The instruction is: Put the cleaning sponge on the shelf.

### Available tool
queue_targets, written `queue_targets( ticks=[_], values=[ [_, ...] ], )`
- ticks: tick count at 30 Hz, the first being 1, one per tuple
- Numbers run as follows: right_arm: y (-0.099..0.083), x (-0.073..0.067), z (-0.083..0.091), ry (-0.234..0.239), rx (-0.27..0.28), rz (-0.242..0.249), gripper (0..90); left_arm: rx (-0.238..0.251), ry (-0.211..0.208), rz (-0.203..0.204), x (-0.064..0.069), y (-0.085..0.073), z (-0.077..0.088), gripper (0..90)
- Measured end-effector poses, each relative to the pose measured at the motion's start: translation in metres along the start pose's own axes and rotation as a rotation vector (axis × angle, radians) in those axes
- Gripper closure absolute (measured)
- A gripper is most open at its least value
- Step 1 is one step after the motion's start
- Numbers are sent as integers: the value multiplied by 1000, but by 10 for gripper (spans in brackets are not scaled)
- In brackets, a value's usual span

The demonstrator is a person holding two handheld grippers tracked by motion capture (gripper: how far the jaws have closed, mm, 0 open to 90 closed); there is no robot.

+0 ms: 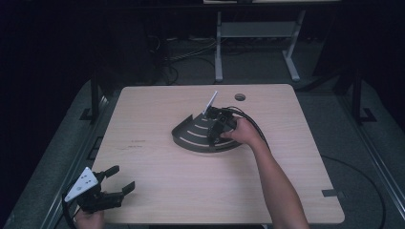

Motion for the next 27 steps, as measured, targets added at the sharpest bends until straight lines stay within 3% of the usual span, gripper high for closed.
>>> queue_targets(
  ticks=[27],
  values=[
    [-6,2,14,13,38,-25,228,-1,1,1,0,0,-1,133]
  ],
)
Point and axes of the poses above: each handheld gripper's, and its own axes: z roughly backward along the jaws, y roughly out of its top, x roughly to its right, the point moved 1 cm from there along -z, roughly forward along the jaws, and after that the axes turned 5 degrees about -y, right-handed, at the moved point
